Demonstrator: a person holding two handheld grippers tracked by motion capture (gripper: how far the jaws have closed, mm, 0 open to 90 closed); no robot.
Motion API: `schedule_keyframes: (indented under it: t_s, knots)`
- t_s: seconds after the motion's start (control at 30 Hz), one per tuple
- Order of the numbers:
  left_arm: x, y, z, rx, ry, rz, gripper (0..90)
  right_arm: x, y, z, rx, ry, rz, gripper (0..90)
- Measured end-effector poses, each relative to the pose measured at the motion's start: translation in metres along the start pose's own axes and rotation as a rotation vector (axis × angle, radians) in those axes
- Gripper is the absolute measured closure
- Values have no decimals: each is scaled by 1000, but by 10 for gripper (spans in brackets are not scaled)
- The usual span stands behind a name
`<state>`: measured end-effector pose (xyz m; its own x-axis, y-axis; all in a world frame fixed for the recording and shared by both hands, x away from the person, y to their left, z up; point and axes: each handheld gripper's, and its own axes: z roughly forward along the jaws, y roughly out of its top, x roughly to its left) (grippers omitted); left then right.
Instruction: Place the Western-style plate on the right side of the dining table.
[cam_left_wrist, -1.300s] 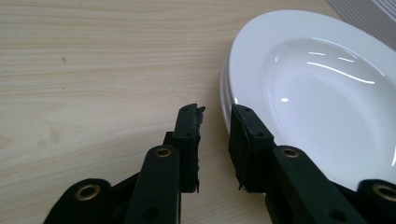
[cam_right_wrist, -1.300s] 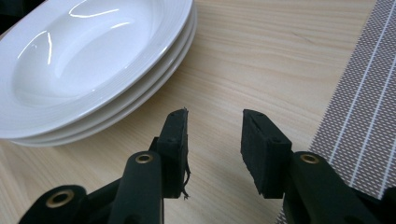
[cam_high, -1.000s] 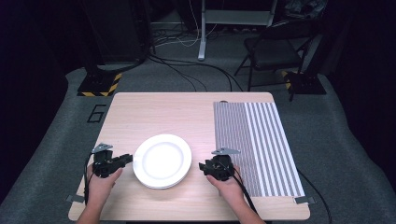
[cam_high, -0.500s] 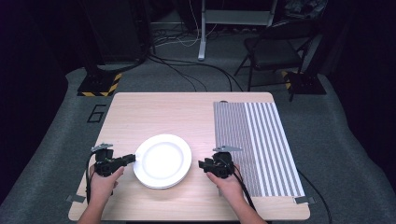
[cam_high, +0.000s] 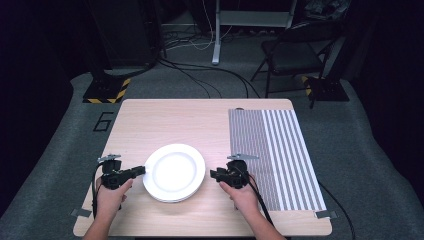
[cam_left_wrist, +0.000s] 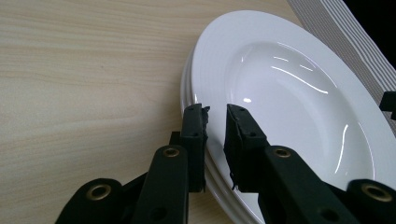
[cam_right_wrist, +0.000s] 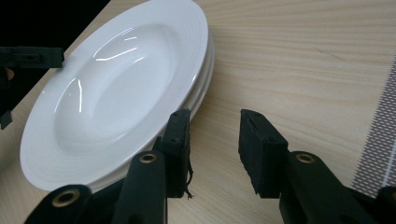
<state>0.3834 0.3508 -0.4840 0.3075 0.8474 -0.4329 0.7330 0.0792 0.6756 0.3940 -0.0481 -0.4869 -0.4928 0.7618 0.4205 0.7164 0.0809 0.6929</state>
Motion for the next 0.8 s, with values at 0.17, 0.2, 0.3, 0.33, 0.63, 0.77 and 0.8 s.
schedule_keyframes:
  t_s: [0.17, 0.2, 0.3, 0.33, 0.63, 0.77, 0.8]
  knots:
    - [0, -1, 1, 5, 5, 2, 780, 4, 5, 5, 16, 29, 30, 634]
    - [0, -1, 1, 5, 5, 2, 780, 5, 6, 6, 14, 34, 39, 635]
    - [0, -1, 1, 4, 6, 5, 782, 8, 9, 9, 14, 46, 50, 635]
    - [0, -1, 1, 4, 5, 4, 782, 8, 10, 10, 18, 54, 56, 635]
    - [-1, -2, 1, 1, 10, 5, 783, 10, 13, 19, 35, 57, 84, 659]
    - [0, -2, 1, 1, 9, 6, 783, 12, 14, 24, 42, 63, 92, 659]
    - [-1, -2, 1, 1, 9, 6, 783, 12, 14, 25, 46, 64, 92, 659]
